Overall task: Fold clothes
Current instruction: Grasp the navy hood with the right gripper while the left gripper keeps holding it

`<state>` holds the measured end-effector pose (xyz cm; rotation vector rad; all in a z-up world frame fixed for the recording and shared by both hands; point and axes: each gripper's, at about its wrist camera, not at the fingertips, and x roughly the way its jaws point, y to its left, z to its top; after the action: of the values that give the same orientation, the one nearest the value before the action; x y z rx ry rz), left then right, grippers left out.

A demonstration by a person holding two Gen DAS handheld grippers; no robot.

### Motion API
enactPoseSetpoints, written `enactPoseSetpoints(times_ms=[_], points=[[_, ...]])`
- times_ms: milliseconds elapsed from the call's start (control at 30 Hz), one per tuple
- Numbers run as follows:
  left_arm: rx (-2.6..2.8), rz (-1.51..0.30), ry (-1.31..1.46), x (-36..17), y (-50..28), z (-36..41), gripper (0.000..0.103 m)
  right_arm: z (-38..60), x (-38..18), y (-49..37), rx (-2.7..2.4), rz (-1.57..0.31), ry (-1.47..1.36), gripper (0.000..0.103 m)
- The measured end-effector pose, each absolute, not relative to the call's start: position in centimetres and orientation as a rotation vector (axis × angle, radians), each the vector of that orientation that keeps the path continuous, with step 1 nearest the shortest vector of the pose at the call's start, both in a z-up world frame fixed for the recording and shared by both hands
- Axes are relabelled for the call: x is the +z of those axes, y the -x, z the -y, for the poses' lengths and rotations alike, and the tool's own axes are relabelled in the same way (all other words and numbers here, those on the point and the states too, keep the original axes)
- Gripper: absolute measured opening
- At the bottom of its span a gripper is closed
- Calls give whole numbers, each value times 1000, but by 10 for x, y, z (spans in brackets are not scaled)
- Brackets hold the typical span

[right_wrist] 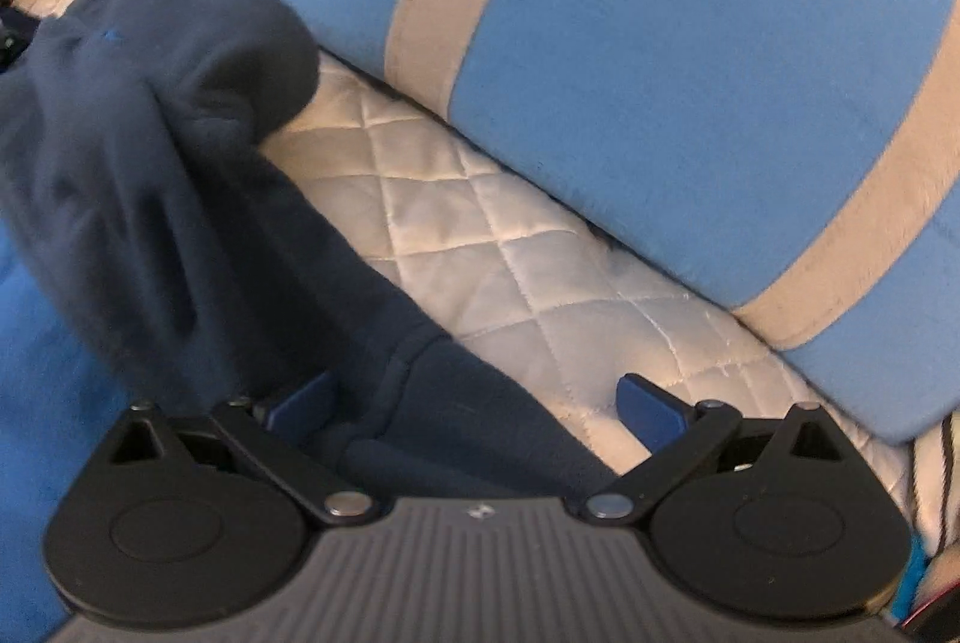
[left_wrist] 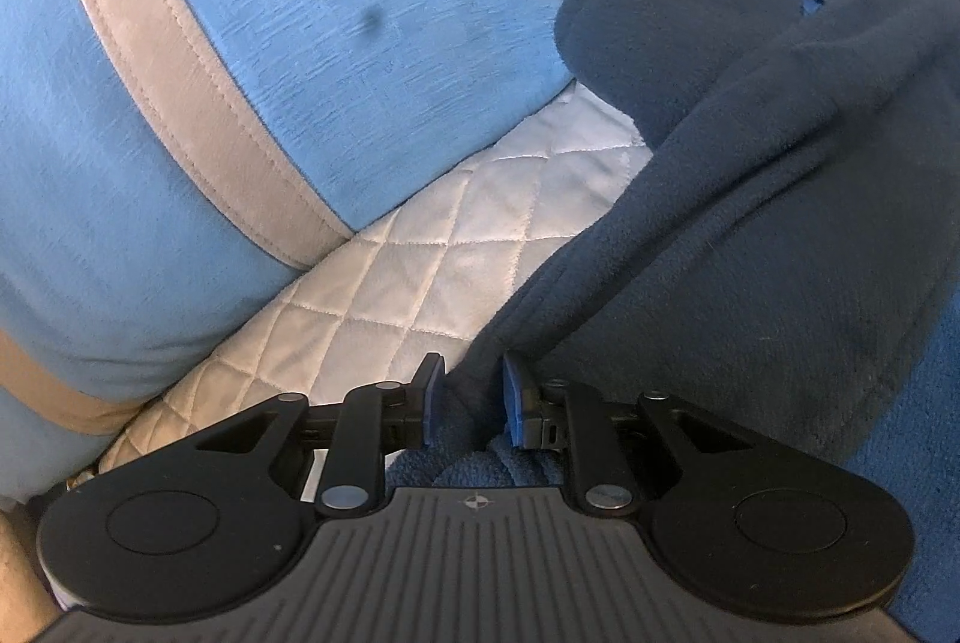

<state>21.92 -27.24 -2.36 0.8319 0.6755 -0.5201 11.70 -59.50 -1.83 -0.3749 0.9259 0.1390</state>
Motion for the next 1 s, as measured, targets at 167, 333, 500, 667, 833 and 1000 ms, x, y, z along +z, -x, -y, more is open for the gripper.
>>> enactPoseSetpoints(times_ms=[167,333,500,667,833,1000], points=[[-522,-688,-805,-22,-221,271,22,586,-16,-131,160,-915,458,103],[-528,-691,-787,-22,-222,268,22,573,-22,-141,215,-906,513,88],[-545,-673,-789,-23,-220,265,21,571,-23,-138,310,-930,473,39],[-536,-610,-869,-28,-210,269,19,552,-25,-123,279,-907,566,21],[-487,-496,-1077,-41,-192,285,18,542,-26,-118,163,-873,668,13],[-460,-412,-1181,-46,-194,290,18,538,-30,-121,91,-839,751,12]])
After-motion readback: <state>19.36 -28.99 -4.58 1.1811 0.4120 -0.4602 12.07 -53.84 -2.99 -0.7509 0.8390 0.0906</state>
